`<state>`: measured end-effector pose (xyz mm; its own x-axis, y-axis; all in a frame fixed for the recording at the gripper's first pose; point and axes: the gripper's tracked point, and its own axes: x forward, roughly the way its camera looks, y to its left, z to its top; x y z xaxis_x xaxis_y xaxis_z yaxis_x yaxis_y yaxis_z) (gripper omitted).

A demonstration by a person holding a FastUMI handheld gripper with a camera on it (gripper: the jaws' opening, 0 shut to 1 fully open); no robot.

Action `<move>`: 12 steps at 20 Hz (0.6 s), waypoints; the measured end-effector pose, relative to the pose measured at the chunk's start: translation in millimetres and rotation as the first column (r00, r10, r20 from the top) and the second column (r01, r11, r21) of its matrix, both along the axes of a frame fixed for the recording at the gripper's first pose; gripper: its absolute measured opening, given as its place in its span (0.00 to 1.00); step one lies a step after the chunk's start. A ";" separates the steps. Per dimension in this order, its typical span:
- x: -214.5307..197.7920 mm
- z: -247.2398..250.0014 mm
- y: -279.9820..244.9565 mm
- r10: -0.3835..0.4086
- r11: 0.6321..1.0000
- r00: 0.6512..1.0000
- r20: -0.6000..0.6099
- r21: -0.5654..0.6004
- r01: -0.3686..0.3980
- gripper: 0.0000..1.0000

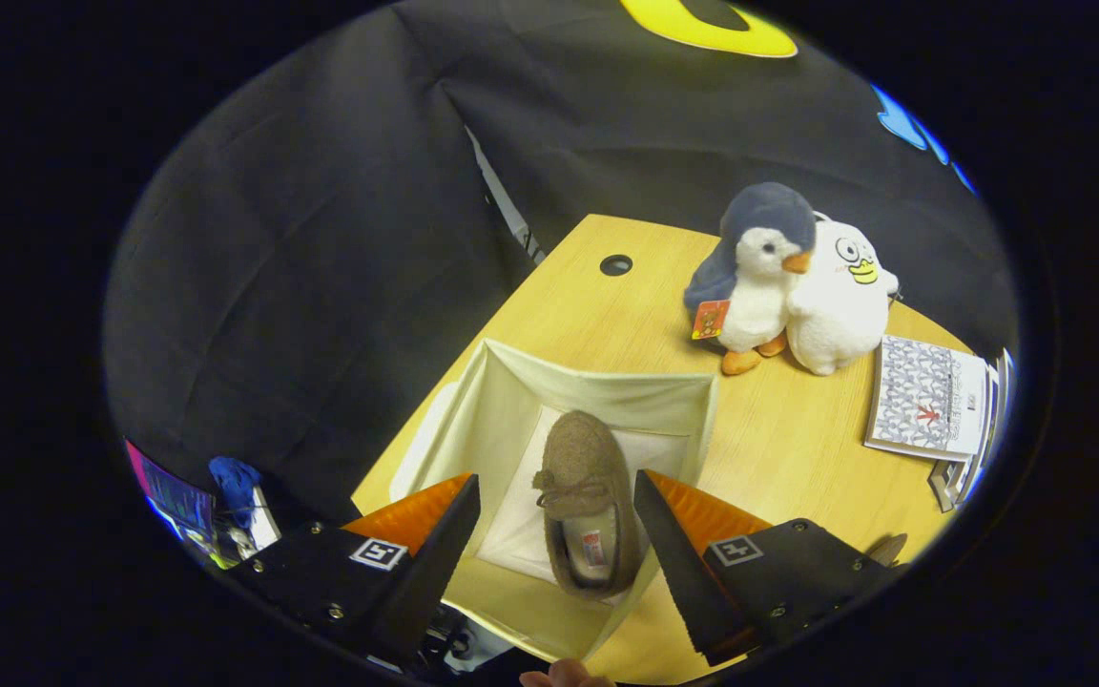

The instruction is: Open the storage box then place both shoes into the box .Put the left shoe in first, then the right shoe, with the right side of both shoes facing outward in a uniform manner.

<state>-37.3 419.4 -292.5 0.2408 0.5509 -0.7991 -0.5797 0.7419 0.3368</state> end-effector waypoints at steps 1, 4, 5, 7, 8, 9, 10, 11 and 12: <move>8.9 6.7 -12.9 -0.022 1.000 1.000 0.017 0.006 0.021 0.99; 27.5 22.8 -53.2 -0.086 0.996 0.995 0.055 0.013 0.085 0.99; 32.3 28.1 -65.6 -0.109 0.994 0.992 0.062 0.019 0.108 0.99; 40.2 33.7 -92.8 -0.149 0.989 0.986 0.073 0.021 0.148 0.99; 43.5 36.2 -106.8 -0.168 0.986 0.983 0.079 0.019 0.167 0.99; 47.4 35.3 -118.8 -0.187 0.982 0.979 0.084 0.018 0.186 0.99; 50.6 35.4 -131.2 -0.206 0.978 0.974 0.088 0.016 0.206 0.99; 52.9 35.1 -143.6 -0.221 0.975 0.971 0.095 0.013 0.221 0.99; 54.9 35.6 -156.6 -0.238 0.971 0.966 0.102 0.008 0.239 0.99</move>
